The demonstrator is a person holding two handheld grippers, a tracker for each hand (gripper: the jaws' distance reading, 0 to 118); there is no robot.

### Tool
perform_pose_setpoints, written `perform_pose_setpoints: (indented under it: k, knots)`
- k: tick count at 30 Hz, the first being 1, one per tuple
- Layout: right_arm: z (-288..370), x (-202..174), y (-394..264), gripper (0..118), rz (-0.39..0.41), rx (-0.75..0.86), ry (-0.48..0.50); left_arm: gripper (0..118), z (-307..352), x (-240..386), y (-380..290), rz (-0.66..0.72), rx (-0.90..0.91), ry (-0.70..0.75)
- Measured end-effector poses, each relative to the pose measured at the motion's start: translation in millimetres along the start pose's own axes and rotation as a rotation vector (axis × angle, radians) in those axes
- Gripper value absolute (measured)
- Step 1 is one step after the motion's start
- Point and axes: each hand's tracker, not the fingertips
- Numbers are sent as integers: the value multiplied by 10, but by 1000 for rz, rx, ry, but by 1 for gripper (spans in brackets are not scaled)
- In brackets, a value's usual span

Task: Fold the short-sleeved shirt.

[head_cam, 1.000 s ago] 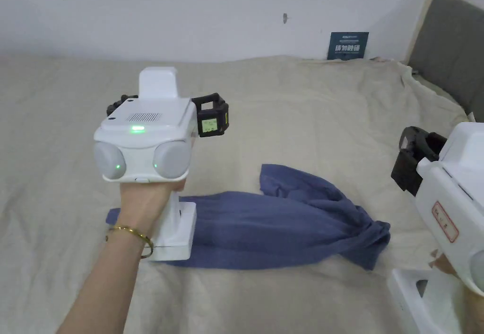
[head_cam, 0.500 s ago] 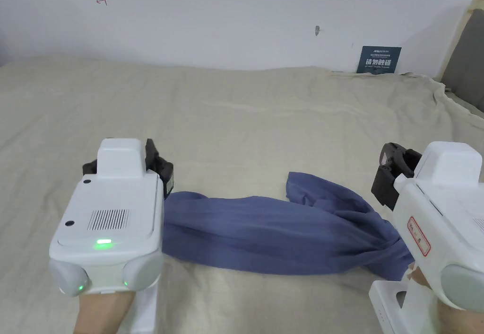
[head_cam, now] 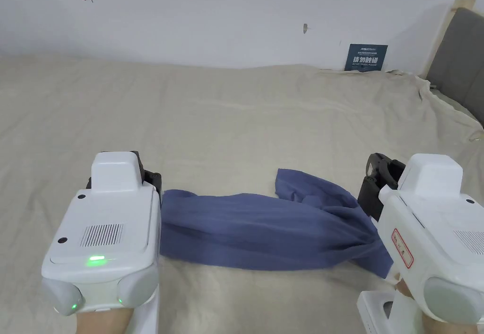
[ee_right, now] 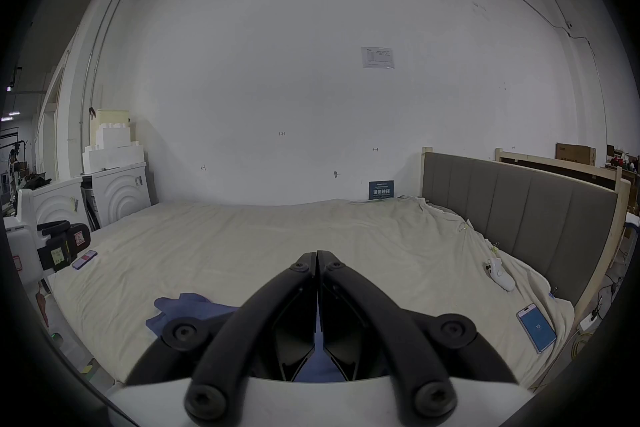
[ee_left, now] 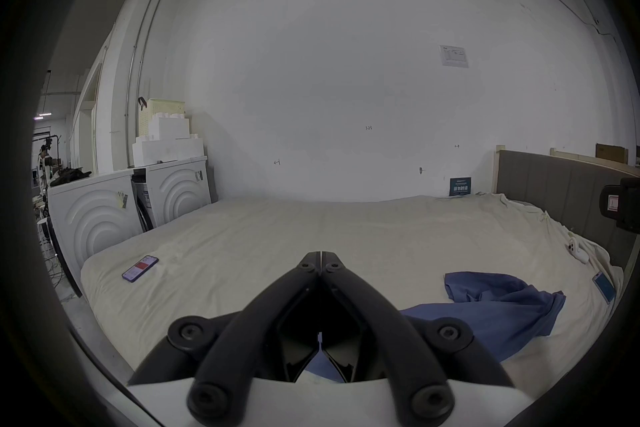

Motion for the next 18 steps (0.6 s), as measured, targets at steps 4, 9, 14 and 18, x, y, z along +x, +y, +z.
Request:
perform_pose_setpoints:
  k: [4,9,14,18]
  knots:
    - [9,16,5,0,0,-2,-6,0,4,6,18,6,3,-13]
    - [-3,33,17,0,3,-3,-11,0,19,31,48,8,8,-20]
    - [-102,80,96,1,13,-35,-16,0,19,43,65,15,9,-29]
    - [-344,197,255,71,16,-137,0,0,7,53,75,18,8,-33]
